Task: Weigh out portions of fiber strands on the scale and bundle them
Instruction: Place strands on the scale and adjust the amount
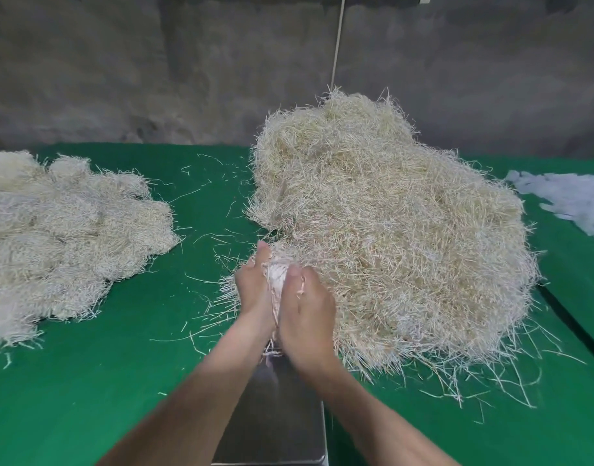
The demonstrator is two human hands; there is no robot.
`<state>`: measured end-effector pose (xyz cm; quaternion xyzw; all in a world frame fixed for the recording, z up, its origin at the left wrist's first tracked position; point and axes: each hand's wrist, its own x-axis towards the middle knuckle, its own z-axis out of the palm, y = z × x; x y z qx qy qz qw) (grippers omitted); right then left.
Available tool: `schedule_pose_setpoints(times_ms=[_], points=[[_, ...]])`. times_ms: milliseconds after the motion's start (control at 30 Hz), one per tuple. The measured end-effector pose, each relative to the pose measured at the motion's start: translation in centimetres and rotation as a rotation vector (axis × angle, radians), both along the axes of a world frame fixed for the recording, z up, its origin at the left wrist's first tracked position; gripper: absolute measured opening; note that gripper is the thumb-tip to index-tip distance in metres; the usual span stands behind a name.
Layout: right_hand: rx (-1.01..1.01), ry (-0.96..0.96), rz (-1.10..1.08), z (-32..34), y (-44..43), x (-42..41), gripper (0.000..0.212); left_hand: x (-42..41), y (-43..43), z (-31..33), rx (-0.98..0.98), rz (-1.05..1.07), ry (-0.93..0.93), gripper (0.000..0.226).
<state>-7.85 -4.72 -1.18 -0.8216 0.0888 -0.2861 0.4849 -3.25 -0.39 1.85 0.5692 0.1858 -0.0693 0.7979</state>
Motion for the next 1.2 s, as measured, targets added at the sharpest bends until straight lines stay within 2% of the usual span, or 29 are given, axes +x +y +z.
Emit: schedule_pose_setpoints(times_ms=[33, 100, 200, 267, 333, 400, 433, 467, 500, 533, 567, 600, 667, 733, 800, 867, 933, 967, 1000, 1033, 1067, 1133, 1200], points=[[-0.037, 0.035, -0.011, -0.2, -0.7, 0.7, 0.031, -0.3, -0.1, -0.2, 0.055, -0.031, 0.023, 0.033], [0.02, 0.145, -0.029, 0.3, -3.3, 2.2, 0.027, -1.5, -0.9, -0.9, 0.167, -0.111, 0.054, 0.042], [-0.018, 0.076, -0.05, 0.1, -2.2, 1.3, 0.027, -1.4, -0.5, -0.2, 0.058, -0.143, 0.051, 0.033], [-0.026, 0.056, 0.081, 0.3, -0.2, 0.5, 0.034, -0.4, 0.5, 0.1, 0.048, -0.104, 0.058, 0.039], [0.191, 0.119, 0.168, 1.4, -1.5, 1.4, 0.028, 0.3, 1.3, 0.3, 0.092, -0.158, 0.064, 0.031], [0.459, 0.218, 0.249, 2.5, -4.4, 2.2, 0.011, 0.7, 1.8, 0.4, 0.181, -0.244, 0.036, 0.031], [0.571, 0.242, 0.323, 2.6, -5.6, 2.3, 0.018, 0.8, 2.0, 0.7, 0.267, -0.256, 0.032, 0.038], [0.65, 0.247, 0.409, 2.2, -6.3, 2.2, 0.04, 0.9, 2.1, 1.0, 0.33, -0.249, 0.027, 0.05], [0.657, 0.266, 0.512, 2.1, -6.2, 2.1, 0.06, 0.8, 2.1, 1.2, 0.381, -0.245, 0.003, 0.062], [0.62, 0.288, 0.581, 2.3, -5.4, 1.8, 0.071, 0.9, 1.9, 1.2, 0.411, -0.259, -0.038, 0.068], [0.558, 0.311, 0.596, 2.1, -4.6, 1.7, 0.072, 0.9, 1.5, 1.1, 0.426, -0.313, -0.091, 0.065], [0.506, 0.322, 0.576, 2.0, -4.0, 1.8, 0.065, 0.9, 1.3, 1.0, 0.417, -0.387, -0.121, 0.059], [0.603, 0.322, 0.431, 2.2, -4.2, 2.4, 0.045, 1.1, 1.7, 1.4, 0.277, -0.472, -0.104, 0.055], [0.8, 0.348, 0.251, 1.6, -5.3, 2.9, 0.059, 1.4, 3.1, 0.9, 0.188, -0.428, -0.133, 0.066], [0.909, 0.337, 0.121, 1.0, -6.0, 2.9, 0.073, 0.6, 4.3, -0.7, 0.212, -0.353, -0.175, 0.079], [1.008, 0.252, 0.065, 0.6, -5.6, 3.0, 0.075, -2.0, 4.1, -2.0, 0.153, -0.39, -0.17, 0.094], [1.058, 0.203, 0.099, -0.5, -3.9, 2.3, 0.072, -3.5, 2.7, -2.7, 0.06, -0.401, -0.107, 0.108], [0.969, 0.209, 0.123, -1.1, -2.9, 1.7, 0.063, -3.3, 2.1, -2.7, 0.044, -0.337, -0.06, 0.11], [0.74, 0.192, 0.135, -1.6, -2.0, 0.9, 0.045, -2.7, 1.8, -2.6, 0.061, -0.25, 0.009, 0.105], [0.493, 0.146, 0.149, -1.9, -1.5, 0.3, 0.025, -1.9, 1.7, -2.5, 0.094, -0.147, 0.068, 0.09], [0.317, 0.101, 0.155, -2.0, -1.3, -0.1, 0.019, -1.4, 1.7, -2.3, 0.124, -0.077, 0.102, 0.071], [0.199, 0.052, 0.126, -2.0, -1.8, 0.0, 0.035, -1.3, 1.2, -1.9, 0.202, -0.103, 0.073, 0.043], [0.216, 0.026, 0.078, -1.9, -1.7, 0.0, 0.047, -1.3, 1.1, -1.9, 0.243, -0.142, 0.02, 0.039]])
